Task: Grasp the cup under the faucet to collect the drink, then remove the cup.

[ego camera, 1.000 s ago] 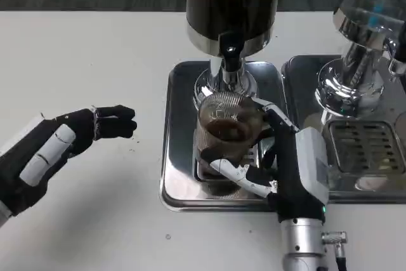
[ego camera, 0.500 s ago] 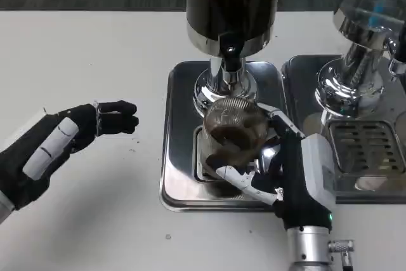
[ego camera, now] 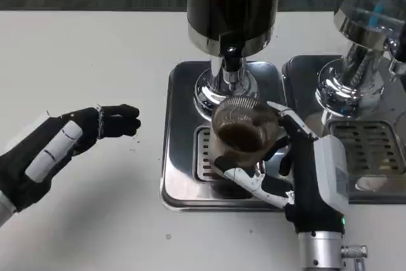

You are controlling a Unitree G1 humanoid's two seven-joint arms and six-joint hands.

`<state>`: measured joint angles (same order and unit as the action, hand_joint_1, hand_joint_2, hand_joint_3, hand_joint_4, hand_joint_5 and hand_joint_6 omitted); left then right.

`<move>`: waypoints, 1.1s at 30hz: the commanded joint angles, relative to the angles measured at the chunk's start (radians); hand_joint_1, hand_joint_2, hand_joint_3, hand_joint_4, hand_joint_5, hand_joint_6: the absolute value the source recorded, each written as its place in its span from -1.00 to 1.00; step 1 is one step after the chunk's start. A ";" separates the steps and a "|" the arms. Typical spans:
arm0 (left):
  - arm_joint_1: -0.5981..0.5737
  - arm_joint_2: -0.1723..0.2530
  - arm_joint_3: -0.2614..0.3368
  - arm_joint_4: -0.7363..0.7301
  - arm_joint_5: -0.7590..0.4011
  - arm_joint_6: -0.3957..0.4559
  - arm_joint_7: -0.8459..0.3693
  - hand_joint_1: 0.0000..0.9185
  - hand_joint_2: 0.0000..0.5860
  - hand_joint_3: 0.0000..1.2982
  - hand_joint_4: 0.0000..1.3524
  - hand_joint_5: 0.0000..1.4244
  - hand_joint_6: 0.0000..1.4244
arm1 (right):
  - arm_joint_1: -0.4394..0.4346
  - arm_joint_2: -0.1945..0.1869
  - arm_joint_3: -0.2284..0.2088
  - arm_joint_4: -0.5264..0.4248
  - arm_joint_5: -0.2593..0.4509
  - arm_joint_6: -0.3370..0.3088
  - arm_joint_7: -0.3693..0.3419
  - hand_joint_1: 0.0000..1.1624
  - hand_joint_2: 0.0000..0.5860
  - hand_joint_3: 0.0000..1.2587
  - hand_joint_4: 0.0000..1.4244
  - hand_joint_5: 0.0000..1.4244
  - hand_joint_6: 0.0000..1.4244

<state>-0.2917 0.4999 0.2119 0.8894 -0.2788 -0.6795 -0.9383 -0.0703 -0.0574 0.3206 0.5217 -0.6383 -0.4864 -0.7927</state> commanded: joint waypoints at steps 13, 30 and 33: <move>-0.028 -0.008 -0.037 -0.037 0.028 -0.081 -0.005 -1.00 -0.37 -0.51 -0.60 -0.66 -0.76 | 0.113 -0.037 -0.052 -0.200 0.009 0.025 0.069 0.31 -0.32 -0.03 -0.01 0.29 0.72; -0.032 0.011 -0.099 -0.136 0.090 -0.221 0.022 -1.00 -0.42 -0.65 -0.80 -0.84 -0.86 | 0.236 -0.060 -0.089 -0.377 0.004 0.048 0.132 0.45 -0.39 -0.02 -0.01 0.31 0.77; -0.025 0.018 -0.109 -0.154 0.097 -0.240 0.023 -1.00 -0.42 -0.66 -0.81 -0.84 -0.87 | 0.264 -0.068 -0.099 -0.412 0.011 0.047 0.149 0.45 -0.39 -0.01 -0.01 0.31 0.77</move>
<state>-0.3238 0.4985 0.1165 0.7583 -0.1961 -0.8922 -0.9205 0.1763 -0.1241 0.2368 0.1696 -0.6409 -0.4267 -0.6480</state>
